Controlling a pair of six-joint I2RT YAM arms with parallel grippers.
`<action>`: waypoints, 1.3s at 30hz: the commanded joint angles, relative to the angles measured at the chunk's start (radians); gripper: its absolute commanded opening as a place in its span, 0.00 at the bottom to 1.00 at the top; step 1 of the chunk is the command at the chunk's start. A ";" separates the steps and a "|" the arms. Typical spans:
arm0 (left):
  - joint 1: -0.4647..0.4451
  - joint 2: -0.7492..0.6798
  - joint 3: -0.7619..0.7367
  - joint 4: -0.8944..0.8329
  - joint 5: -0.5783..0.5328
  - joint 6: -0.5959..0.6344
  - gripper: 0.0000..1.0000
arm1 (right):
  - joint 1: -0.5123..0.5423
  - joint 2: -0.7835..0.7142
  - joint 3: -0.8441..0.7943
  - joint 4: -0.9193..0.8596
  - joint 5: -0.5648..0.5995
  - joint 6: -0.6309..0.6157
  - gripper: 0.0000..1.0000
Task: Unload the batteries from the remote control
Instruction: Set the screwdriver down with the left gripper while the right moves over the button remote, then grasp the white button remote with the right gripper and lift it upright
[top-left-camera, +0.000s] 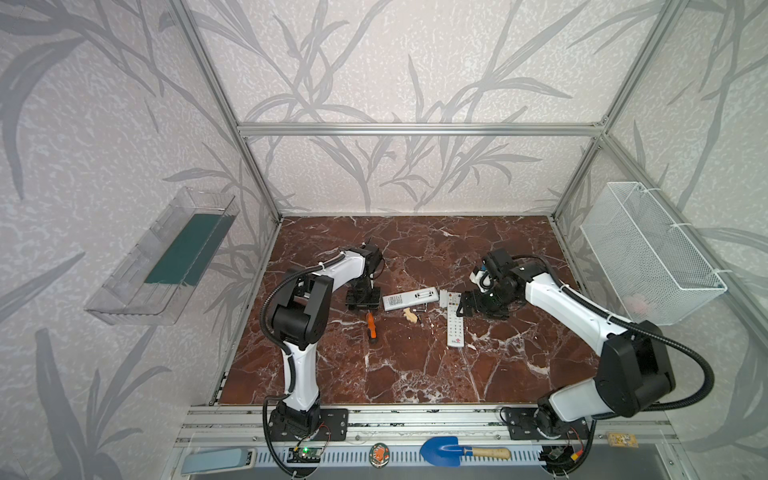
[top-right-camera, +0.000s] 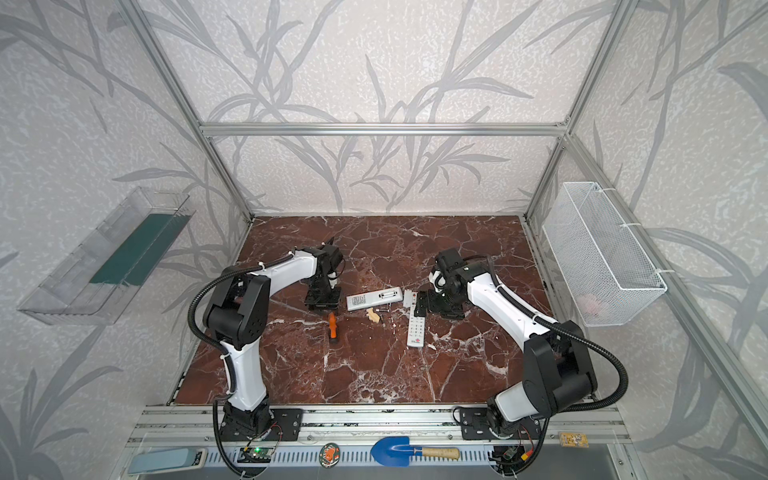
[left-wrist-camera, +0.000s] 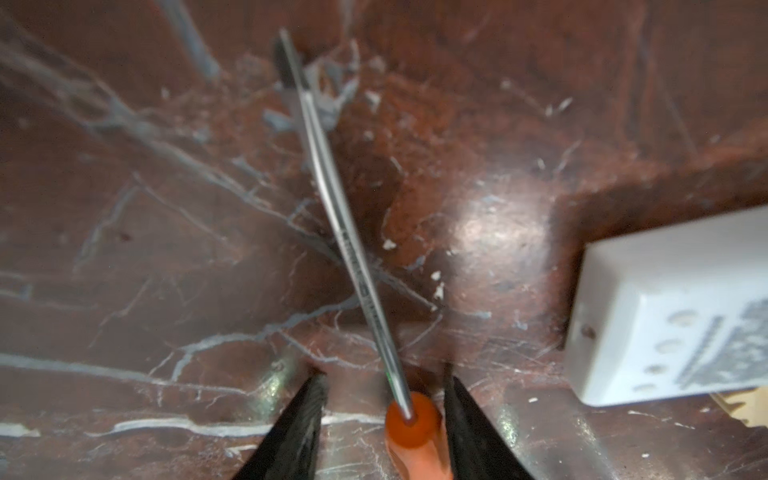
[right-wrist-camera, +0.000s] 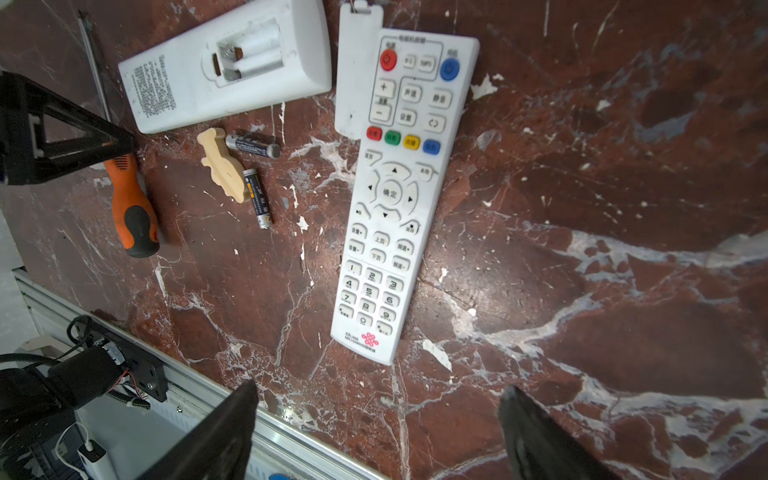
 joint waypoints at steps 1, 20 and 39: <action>0.013 -0.006 0.029 -0.016 0.021 0.018 0.53 | 0.022 0.038 0.034 -0.007 0.022 0.013 0.89; 0.023 -0.153 0.076 -0.009 0.133 -0.029 0.61 | 0.135 0.284 0.167 -0.068 0.195 0.030 0.85; 0.023 -0.185 0.068 -0.016 0.129 -0.023 0.64 | 0.191 0.344 0.121 -0.030 0.262 0.135 0.70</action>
